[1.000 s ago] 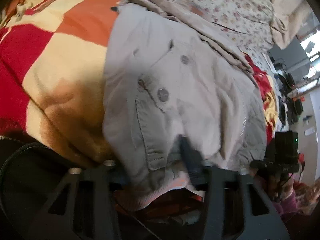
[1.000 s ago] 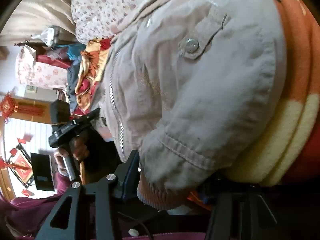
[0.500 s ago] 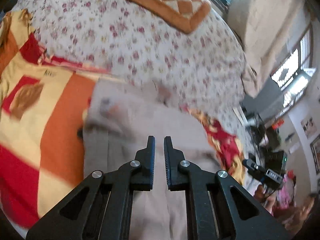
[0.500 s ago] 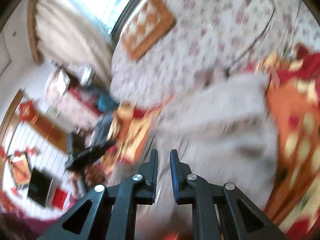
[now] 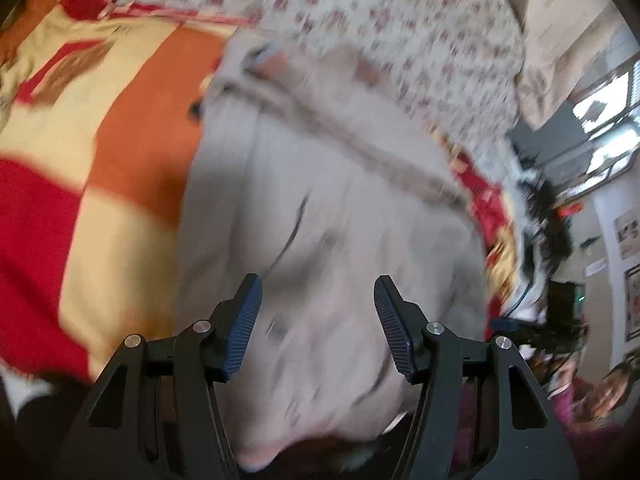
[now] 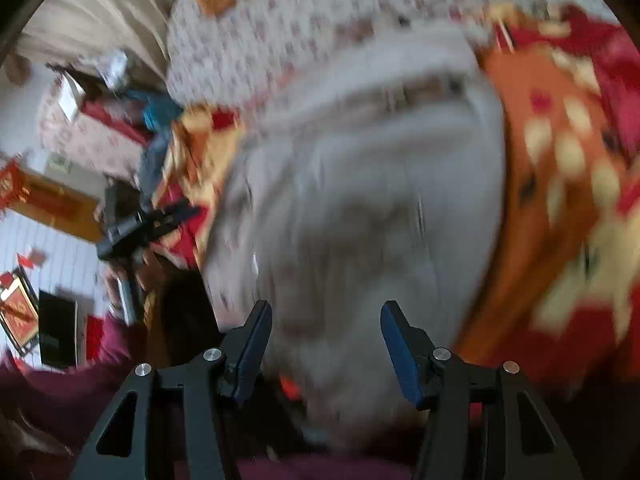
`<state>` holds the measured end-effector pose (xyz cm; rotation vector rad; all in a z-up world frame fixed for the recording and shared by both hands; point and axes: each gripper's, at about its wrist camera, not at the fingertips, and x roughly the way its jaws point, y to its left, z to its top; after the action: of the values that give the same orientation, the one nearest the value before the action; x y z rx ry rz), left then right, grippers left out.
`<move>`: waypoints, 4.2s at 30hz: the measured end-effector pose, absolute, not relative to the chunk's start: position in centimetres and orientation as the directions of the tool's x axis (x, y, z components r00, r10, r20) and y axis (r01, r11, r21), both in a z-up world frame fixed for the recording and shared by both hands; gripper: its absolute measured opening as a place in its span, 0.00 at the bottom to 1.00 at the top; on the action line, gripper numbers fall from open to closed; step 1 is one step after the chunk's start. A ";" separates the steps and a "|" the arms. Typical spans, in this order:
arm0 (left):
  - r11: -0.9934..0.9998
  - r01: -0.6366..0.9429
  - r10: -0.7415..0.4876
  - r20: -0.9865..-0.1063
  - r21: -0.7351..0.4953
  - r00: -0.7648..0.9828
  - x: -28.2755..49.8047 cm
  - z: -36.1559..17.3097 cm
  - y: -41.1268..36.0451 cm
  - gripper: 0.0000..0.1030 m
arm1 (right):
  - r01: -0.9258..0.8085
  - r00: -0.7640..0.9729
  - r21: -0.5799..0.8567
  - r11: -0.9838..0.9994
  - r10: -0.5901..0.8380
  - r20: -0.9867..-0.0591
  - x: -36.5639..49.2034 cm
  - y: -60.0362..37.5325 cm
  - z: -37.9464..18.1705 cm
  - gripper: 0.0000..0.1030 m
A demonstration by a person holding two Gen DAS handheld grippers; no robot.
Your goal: Fold large clothes
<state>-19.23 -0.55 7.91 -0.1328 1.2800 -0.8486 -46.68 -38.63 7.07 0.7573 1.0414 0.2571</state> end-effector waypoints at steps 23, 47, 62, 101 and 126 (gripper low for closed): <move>0.773 0.473 -0.425 -0.899 -0.423 -0.111 -25.8 0.8 3.5 0.67 | 0.026 0.423 0.783 0.622 0.702 -0.572 -48.3 -31.0 4.1 0.63; 0.690 0.524 -0.607 -0.793 -0.499 0.043 -24.7 9.3 3.3 0.14 | -0.038 0.601 0.714 0.699 0.587 -0.543 -45.0 -33.3 9.9 0.17; 0.688 0.524 -0.608 -0.793 -0.501 0.040 -25.9 12.7 3.3 0.14 | -0.083 0.728 0.712 0.697 0.530 -0.434 -43.0 -37.4 14.5 0.16; 0.713 0.426 -0.681 -0.696 -0.557 0.228 -4.8 15.3 -9.5 0.14 | -0.253 0.575 0.055 0.966 0.196 -0.794 -41.0 -29.4 10.2 0.66; 0.696 0.356 -0.711 -0.668 -0.624 0.219 -3.0 14.8 -7.9 0.14 | -0.234 0.730 0.144 0.961 0.272 -0.627 -35.7 -30.9 12.2 0.09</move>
<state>-3.04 -7.87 14.82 -0.3728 1.1264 -0.7622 -35.72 -30.86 12.17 0.0563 0.6993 0.2790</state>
